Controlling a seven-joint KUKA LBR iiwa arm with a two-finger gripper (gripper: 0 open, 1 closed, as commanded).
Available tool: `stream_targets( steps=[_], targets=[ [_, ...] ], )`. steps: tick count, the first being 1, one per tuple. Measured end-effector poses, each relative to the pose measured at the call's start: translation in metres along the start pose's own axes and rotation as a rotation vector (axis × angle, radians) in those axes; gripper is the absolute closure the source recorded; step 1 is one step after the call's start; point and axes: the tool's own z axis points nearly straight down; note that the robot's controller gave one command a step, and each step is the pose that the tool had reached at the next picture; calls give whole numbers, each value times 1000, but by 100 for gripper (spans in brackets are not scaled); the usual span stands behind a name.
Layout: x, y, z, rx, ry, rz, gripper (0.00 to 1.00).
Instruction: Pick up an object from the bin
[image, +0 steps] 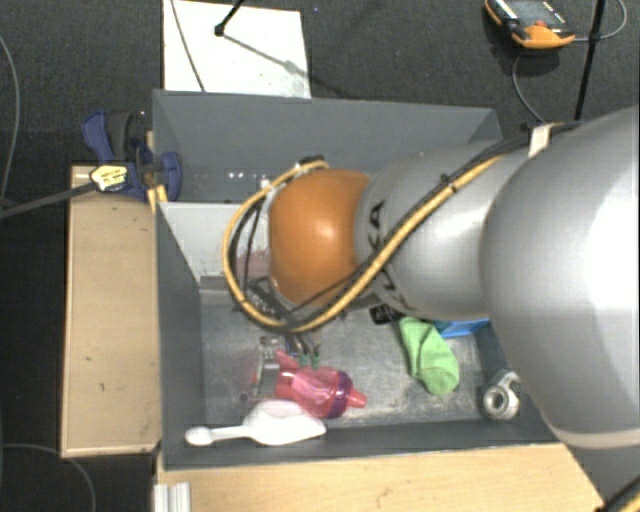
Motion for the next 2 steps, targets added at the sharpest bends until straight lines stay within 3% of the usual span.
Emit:
stream_targets(
  steps=[1, 2],
  targets=[
    [0, 0, 0, 0, 0, 1, 0],
    [0, -62, 68, 0, -2, 26, 0]
  ],
)
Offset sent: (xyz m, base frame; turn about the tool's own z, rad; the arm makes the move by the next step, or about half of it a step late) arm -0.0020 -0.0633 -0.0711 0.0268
